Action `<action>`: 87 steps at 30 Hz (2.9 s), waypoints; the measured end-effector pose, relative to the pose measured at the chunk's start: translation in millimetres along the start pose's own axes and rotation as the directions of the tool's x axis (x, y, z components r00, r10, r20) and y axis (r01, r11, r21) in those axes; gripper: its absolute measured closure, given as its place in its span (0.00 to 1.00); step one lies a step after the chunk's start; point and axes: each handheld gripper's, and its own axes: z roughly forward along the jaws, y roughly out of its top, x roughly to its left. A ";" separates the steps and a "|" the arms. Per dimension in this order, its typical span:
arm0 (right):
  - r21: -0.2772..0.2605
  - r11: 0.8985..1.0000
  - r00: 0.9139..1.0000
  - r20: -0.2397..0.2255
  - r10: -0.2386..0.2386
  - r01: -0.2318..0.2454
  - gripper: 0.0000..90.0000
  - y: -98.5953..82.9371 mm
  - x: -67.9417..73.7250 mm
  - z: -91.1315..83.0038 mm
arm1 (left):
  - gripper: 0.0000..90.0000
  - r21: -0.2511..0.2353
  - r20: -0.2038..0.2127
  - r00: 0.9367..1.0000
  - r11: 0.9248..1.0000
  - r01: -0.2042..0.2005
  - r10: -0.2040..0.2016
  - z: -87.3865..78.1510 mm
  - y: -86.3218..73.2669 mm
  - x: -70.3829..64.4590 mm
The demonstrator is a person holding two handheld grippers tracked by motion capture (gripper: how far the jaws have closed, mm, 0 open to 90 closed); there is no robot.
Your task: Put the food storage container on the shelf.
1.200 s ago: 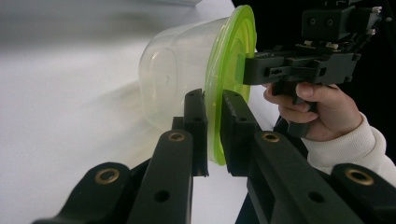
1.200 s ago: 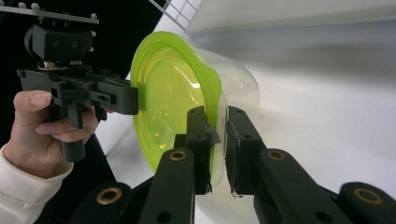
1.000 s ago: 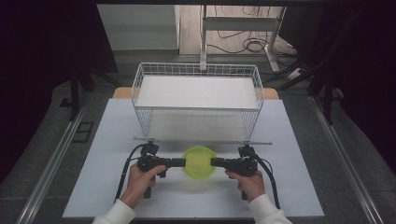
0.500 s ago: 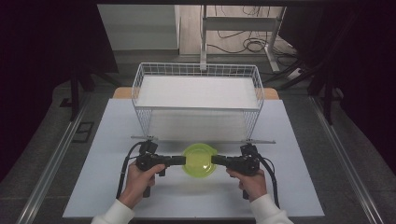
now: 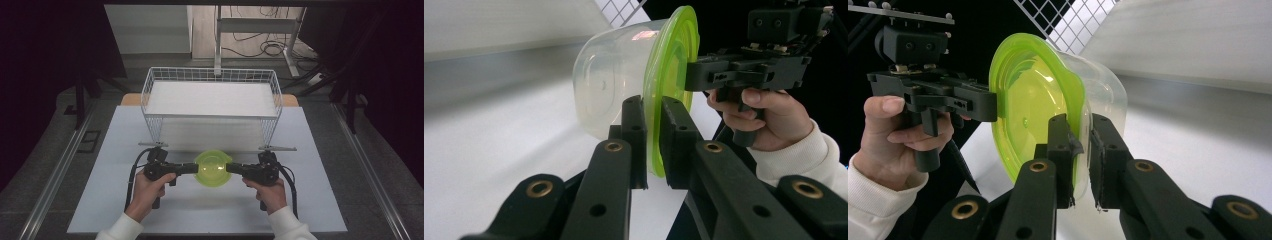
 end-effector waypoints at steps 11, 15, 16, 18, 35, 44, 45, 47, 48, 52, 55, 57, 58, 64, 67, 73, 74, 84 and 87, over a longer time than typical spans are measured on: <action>-0.023 0.999 1.000 0.005 -0.025 0.025 0.89 17.9 8.9 -6.9 | 0.92 -0.014 -0.002 1.000 1.000 -0.025 0.025 -6.2 20.1 -10.6; -0.032 0.999 0.999 0.007 -0.035 0.035 0.89 27.1 10.9 -10.0 | 0.92 -0.016 0.001 0.999 0.999 -0.035 0.035 -7.4 29.8 -13.6; -0.035 0.999 0.999 0.005 -0.039 0.039 0.89 29.3 11.1 -10.7 | 0.92 -0.018 -0.001 0.999 0.999 -0.039 0.039 -7.6 32.4 -14.4; -0.038 0.998 0.999 0.006 -0.041 0.041 0.89 33.8 11.8 -12.2 | 0.92 -0.014 0.000 0.999 0.999 -0.048 0.048 -8.2 37.6 -15.2; -0.076 0.994 0.997 0.010 -0.073 0.073 0.89 66.6 26.1 -22.4 | 0.92 -0.039 0.007 0.997 0.996 -0.082 0.082 -19.8 69.2 -29.8; -0.094 0.991 0.995 0.021 -0.099 0.100 0.89 83.4 36.0 -29.6 | 0.92 -0.054 0.019 0.995 0.994 -0.093 0.094 -24.7 85.5 -36.6; -0.095 0.990 0.995 0.021 -0.098 0.100 0.89 85.0 36.5 -30.1 | 0.92 -0.053 0.015 0.995 0.994 -0.095 0.096 -24.9 87.1 -37.2; -0.098 0.990 0.995 0.021 -0.099 0.100 0.89 88.5 36.6 -30.9 | 0.92 -0.052 0.016 0.995 0.994 -0.100 0.100 -25.5 91.8 -38.9; -0.101 0.990 0.995 0.021 -0.098 0.100 0.89 90.1 37.0 -31.6 | 0.92 -0.054 0.017 0.995 0.994 -0.100 0.101 -25.9 93.9 -40.0; -0.114 0.989 0.996 0.017 -0.092 0.093 0.89 95.4 38.4 -32.9 | 0.92 -0.052 0.010 0.993 0.992 -0.113 0.114 -27.7 100.8 -42.5; -0.111 0.990 0.996 0.017 -0.091 0.093 0.89 99.6 38.5 -33.6 | 0.92 -0.052 0.014 0.993 0.992 -0.115 0.116 -27.9 104.4 -42.8; -0.117 0.988 0.995 0.020 -0.096 0.097 0.89 103.5 40.0 -34.8 | 0.92 -0.057 0.020 0.994 0.992 -0.111 0.112 -28.2 107.0 -42.8; -0.117 0.988 0.995 0.020 -0.096 0.097 0.89 103.5 40.0 -34.8 | 0.92 -0.058 0.019 0.993 0.992 -0.111 0.112 -28.5 108.3 -43.0; -0.124 0.987 0.995 0.021 -0.100 0.101 0.89 111.4 41.7 -35.7 | 0.92 -0.064 0.021 0.994 0.992 -0.109 0.111 -30.9 115.2 -44.4; -0.129 0.986 0.995 0.019 -0.102 0.103 0.89 115.5 42.2 -35.3 | 0.92 -0.068 0.018 0.994 0.992 -0.108 0.110 -32.1 119.8 -45.2; -0.136 0.986 0.995 0.016 -0.097 0.098 0.89 125.9 44.5 -38.2 | 0.92 -0.067 0.027 0.993 0.991 -0.112 0.113 -34.5 133.0 -47.2; -0.136 0.986 0.995 0.015 -0.095 0.096 0.89 128.4 44.9 -38.6 | 0.92 -0.069 0.026 0.993 0.991 -0.111 0.113 -34.8 135.6 -47.8; -0.141 0.986 0.996 0.017 -0.093 0.094 0.89 156.0 39.9 -33.2 | 0.92 -0.088 0.029 0.995 0.992 -0.095 0.098 -34.1 160.9 -37.3; -0.135 0.987 0.996 0.015 -0.086 0.087 0.89 164.7 35.1 -29.9 | 0.92 -0.090 0.030 0.995 0.992 -0.091 0.094 -32.8 168.5 -32.0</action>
